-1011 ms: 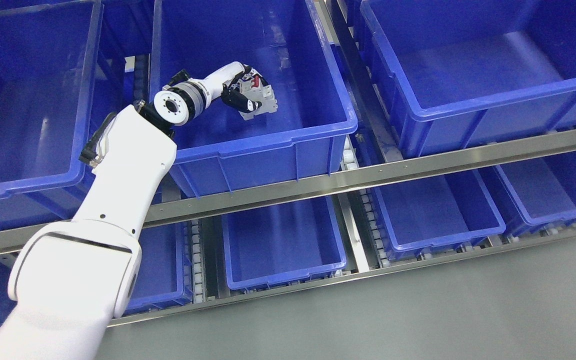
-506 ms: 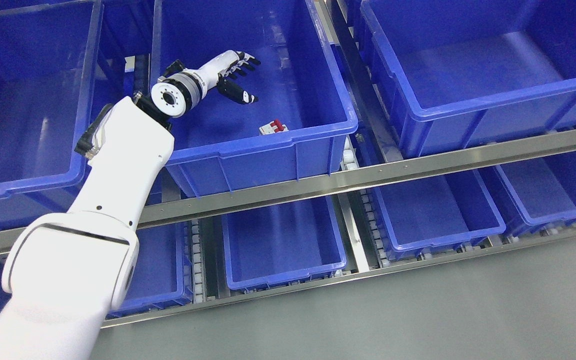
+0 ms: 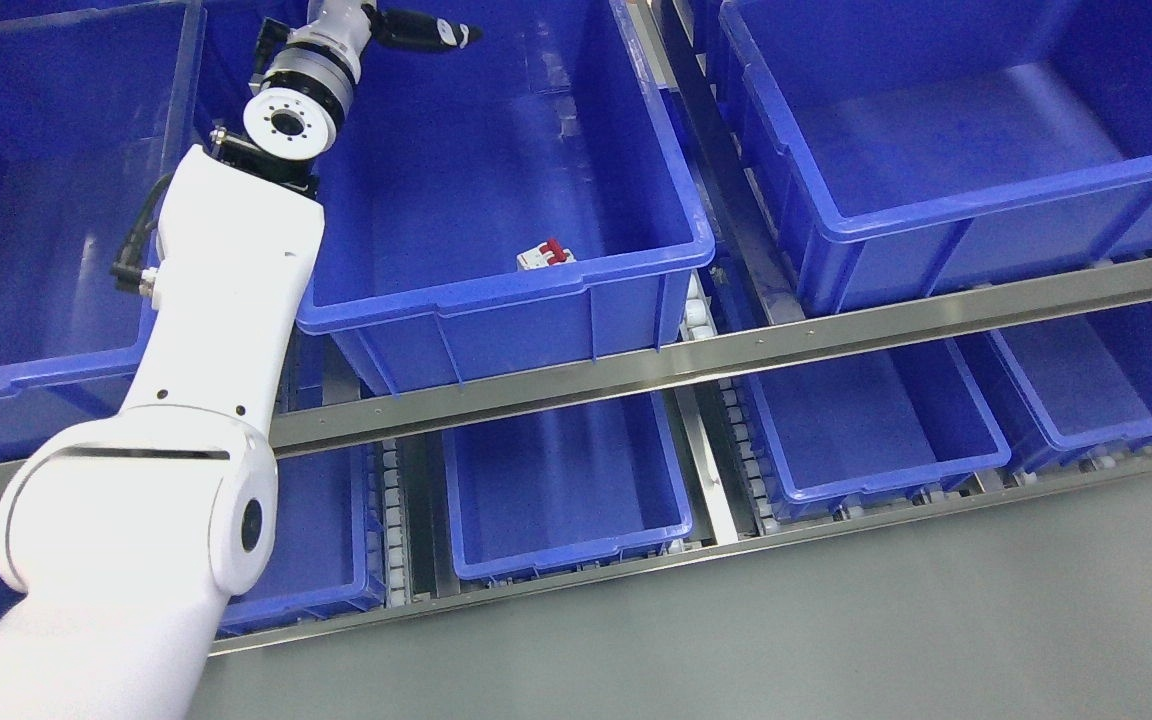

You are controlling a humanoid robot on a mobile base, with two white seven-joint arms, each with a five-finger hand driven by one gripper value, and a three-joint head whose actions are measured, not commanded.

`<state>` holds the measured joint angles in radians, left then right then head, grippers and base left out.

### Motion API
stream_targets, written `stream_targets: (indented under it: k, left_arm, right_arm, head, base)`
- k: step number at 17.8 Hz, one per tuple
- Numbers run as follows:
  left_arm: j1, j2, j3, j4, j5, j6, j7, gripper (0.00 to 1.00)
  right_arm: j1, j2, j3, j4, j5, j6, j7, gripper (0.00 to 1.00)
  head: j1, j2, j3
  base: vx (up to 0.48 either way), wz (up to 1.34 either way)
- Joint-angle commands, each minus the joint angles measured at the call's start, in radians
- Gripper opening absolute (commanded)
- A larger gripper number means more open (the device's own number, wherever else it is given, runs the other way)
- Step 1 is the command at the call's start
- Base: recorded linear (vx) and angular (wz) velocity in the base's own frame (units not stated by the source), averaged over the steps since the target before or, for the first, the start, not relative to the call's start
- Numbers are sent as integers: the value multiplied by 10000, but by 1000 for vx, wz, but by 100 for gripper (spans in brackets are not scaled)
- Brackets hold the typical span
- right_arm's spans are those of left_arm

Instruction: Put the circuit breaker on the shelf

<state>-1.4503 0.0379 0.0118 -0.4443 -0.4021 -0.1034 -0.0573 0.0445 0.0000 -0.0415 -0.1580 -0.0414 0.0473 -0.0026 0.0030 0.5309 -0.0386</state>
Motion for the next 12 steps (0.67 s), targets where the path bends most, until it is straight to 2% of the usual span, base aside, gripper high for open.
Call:
stream_targets:
  k: [1,3,7,12]
  left_arm:
    - [1382,-204,3060,-4291,1121,-9,282,100]
    - [2394,-204,2539,-6056,1152,37,282,100]
    - [4435,-204,1634,-9141,1413,1216,282,100]
    - [6200,-204,530,-11444,1413,1510,297,100]
  right_arm:
    - [0,-175,0,0,0,2,-4,100]
    - [0,-175,0,0,0,2,-4,100]
    - [0,-175,0,0,0,2,-4,100]
    - [0,-175,0,0,0,2,-4,100]
  head:
    - [0,0,0]
    - [0,0,0]
    - [0,0,0]
    - [0,0,0]
  base:
    - [0,0]
    - [0,0]
    - [0,0]
    - [0,0]
